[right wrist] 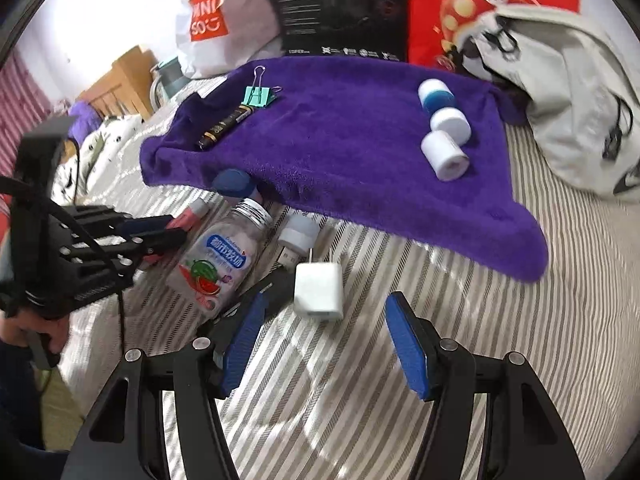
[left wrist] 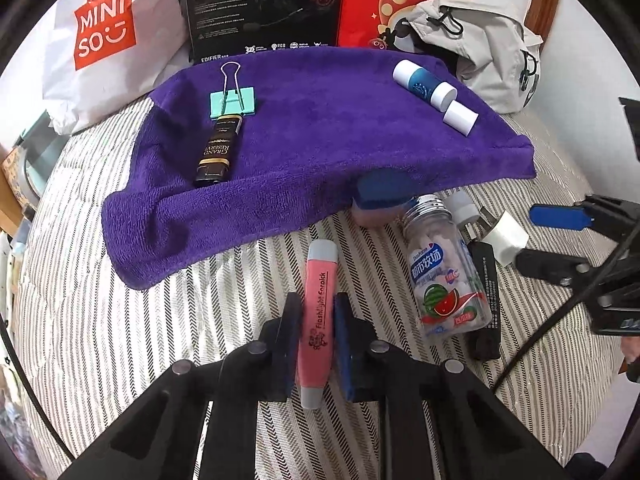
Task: Organize rigid objects
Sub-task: 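Grasp the pink tube with the left gripper while the right gripper grasps the white charger plug, then carry the pink tube onto the towel with the left gripper while the right gripper carries the charger there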
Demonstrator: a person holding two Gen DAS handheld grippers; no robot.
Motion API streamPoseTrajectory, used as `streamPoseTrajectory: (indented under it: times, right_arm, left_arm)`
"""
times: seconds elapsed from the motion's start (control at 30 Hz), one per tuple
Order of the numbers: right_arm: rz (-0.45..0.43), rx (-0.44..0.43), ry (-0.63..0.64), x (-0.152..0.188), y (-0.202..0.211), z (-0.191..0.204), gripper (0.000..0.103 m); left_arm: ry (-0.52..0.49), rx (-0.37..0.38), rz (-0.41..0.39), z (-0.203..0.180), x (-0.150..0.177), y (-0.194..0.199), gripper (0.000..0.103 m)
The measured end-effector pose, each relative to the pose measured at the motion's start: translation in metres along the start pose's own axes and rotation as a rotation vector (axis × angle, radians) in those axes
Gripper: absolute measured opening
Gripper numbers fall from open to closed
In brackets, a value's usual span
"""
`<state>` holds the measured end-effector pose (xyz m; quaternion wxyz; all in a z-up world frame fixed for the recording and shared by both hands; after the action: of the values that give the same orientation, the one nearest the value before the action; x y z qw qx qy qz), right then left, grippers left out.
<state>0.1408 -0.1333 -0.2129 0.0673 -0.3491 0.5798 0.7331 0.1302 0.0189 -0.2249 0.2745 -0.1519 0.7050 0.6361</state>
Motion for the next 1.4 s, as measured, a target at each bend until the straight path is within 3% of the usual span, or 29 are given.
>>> streamPoseTrajectory:
  times: [0.07, 0.23, 0.37, 0.93, 1.4]
  right_arm:
    - [0.017, 0.02, 0.009, 0.003, -0.008, -0.003, 0.051]
    - [-0.005, -0.02, -0.059, 0.004, -0.015, -0.012, 0.044]
    - [0.003, -0.003, -0.07, 0.006, -0.013, -0.023, 0.029]
    - [-0.027, 0.027, -0.033, -0.006, -0.023, -0.024, 0.028]
    - [-0.034, 0.006, -0.071, -0.003, 0.013, -0.047, 0.027]
  left_arm:
    - [-0.002, -0.002, -0.001, 0.0, 0.0, 0.0, 0.017]
    - [0.017, 0.01, -0.01, 0.001, 0.001, 0.0, 0.017]
    - [0.016, 0.012, -0.014, 0.003, 0.001, 0.001, 0.017]
    - [0.003, -0.028, -0.027, -0.001, -0.001, 0.0, 0.016]
    - [0.147, 0.081, -0.059, 0.029, -0.006, 0.029, 0.016]
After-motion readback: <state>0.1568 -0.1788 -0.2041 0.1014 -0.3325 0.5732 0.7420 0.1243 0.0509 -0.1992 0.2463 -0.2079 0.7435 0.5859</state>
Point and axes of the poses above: each gripper's, at about its wrist camera, not at the fingertips, and y roughly against the way its jaws point, z to its left, x to its underside, the point moved 9 cm from there along -y, roughly the way its jaws point, and after that the axes turned 7 degrees about -z, right-handed, at the moved point
